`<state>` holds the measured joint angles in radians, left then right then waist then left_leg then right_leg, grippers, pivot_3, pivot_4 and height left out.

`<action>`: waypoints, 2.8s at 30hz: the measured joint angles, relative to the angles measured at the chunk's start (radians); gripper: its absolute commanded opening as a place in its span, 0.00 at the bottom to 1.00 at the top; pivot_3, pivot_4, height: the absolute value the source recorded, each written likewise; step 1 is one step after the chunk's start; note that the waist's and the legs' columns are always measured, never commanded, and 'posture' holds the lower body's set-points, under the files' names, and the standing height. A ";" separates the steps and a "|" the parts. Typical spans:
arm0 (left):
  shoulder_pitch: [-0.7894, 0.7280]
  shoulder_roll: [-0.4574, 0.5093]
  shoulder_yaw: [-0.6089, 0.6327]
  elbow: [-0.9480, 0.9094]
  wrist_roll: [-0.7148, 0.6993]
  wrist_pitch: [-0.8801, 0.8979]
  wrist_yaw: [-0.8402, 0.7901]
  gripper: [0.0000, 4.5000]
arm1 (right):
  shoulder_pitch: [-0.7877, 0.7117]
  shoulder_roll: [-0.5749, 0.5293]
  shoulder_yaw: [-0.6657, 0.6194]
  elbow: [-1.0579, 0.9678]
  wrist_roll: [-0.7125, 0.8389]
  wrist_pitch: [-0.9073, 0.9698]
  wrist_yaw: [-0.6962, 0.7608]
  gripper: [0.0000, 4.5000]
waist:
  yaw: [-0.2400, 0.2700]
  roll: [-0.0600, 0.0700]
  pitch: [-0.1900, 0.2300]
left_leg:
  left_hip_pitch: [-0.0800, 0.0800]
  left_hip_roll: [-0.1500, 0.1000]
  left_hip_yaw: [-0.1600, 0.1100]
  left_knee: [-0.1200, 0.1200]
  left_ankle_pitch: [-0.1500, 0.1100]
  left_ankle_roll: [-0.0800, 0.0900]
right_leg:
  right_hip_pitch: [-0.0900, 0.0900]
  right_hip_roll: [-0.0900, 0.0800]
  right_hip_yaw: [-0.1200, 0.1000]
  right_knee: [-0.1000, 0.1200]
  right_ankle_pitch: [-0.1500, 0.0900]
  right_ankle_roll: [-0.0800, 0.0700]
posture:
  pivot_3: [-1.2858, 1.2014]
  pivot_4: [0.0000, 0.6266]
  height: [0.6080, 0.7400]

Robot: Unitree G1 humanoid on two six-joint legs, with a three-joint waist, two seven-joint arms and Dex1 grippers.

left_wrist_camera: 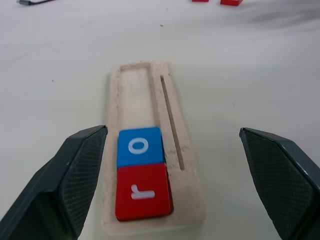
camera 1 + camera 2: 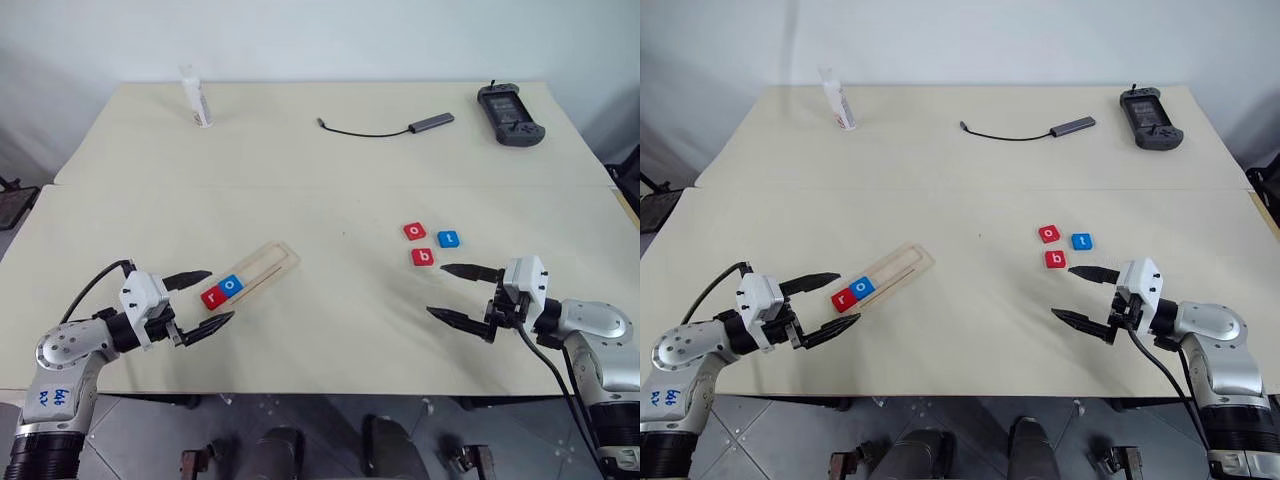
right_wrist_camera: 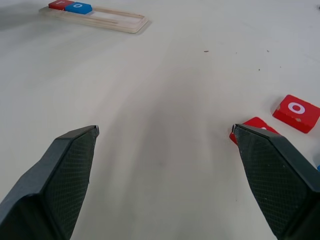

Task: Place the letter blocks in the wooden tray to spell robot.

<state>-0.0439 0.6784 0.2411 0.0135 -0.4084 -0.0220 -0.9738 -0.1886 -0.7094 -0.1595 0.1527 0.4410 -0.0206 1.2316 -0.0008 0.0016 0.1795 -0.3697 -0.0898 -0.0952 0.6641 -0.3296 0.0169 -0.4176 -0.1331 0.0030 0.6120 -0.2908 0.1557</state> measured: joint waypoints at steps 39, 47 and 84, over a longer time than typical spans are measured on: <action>0.155 -0.002 0.203 -0.096 -0.180 0.194 0.076 1.00 | -0.083 0.079 0.087 -0.276 0.122 0.142 0.027 0.99 | 0.014 -0.001 -0.001 | 0.002 0.001 -0.003 0.000 -0.003 0.000 | 0.003 0.001 -0.001 -0.001 -0.001 -0.001 | 0.52 0.24 1.00; 0.041 0.009 0.030 0.002 -0.033 0.204 0.078 1.00 | -0.041 0.077 0.067 -0.323 0.123 0.165 -0.009 0.99 | 0.003 -0.001 -0.001 | 0.001 0.001 -0.003 0.000 -0.003 0.000 | 0.003 0.001 -0.002 -0.001 -0.001 -0.001 | 0.52 0.24 1.00; -0.274 -0.015 -0.253 0.261 0.156 -0.034 -0.156 0.76 | 0.125 0.006 -0.025 -0.393 0.140 0.177 -0.075 1.00 | 0.032 0.003 -0.003 | 0.000 -0.002 -0.004 0.003 -0.003 0.001 | 0.004 -0.001 -0.003 -0.001 0.000 0.000 | 0.52 0.24 1.00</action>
<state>-0.3174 0.6634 -0.0121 0.2744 -0.2526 -0.0559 -1.1303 -0.0639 -0.7036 -0.1843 -0.2399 0.5815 0.1567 1.1571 0.0312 0.0043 0.1760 -0.3696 -0.0915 -0.0995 0.6670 -0.3324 0.0184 -0.4138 -0.1338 -0.0005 0.6115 -0.2911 0.1552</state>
